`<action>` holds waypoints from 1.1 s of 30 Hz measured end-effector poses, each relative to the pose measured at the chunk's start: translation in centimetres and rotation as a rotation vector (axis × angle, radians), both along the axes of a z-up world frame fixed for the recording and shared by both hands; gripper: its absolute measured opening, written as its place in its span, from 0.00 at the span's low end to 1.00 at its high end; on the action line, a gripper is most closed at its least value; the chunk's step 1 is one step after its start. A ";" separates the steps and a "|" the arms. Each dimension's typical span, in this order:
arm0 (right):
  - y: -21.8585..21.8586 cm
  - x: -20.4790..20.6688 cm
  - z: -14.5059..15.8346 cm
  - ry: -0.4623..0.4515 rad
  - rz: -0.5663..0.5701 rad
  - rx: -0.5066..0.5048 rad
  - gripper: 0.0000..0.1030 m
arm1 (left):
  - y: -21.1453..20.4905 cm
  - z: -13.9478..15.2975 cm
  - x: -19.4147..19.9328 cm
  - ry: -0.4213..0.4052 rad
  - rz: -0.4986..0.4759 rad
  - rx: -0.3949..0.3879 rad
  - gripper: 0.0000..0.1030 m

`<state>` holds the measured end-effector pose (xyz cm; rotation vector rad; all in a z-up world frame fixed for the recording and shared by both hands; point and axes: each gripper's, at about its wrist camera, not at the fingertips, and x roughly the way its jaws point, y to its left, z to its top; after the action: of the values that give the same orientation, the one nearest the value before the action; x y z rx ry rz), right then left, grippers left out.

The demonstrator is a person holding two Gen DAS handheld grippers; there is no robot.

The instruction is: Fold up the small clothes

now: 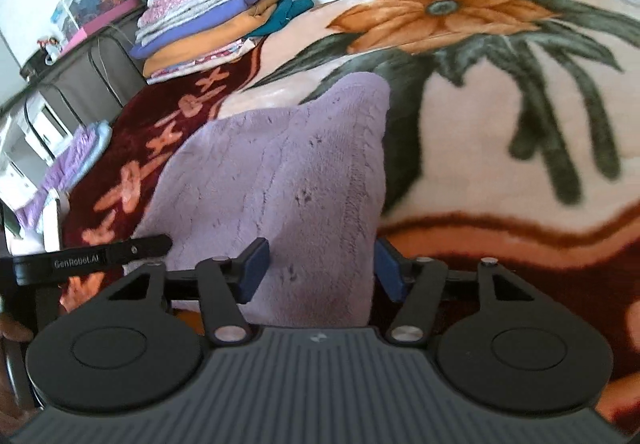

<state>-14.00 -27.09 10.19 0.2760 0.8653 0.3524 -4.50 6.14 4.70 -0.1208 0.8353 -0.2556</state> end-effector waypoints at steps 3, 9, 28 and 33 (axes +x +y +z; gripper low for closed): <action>0.8 0.2 -1.8 0.027 0.007 -0.045 0.62 | 0.0 -0.3 0.2 -0.002 0.012 0.002 0.61; 2.2 -1.2 -1.4 -0.031 -0.006 -0.119 0.67 | -0.3 0.8 -1.2 0.003 0.036 0.021 0.60; 4.0 -4.7 -4.2 0.028 -0.055 -0.195 0.98 | -5.5 -2.6 -4.1 0.068 0.103 0.196 0.75; 4.5 -4.2 -5.2 0.049 -0.063 -0.216 0.99 | -6.0 -2.9 -4.0 0.065 0.124 0.227 0.78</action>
<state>-18.19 -22.63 5.04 0.1114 0.9328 0.1921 -8.45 0.12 1.84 0.0319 0.9124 -0.0398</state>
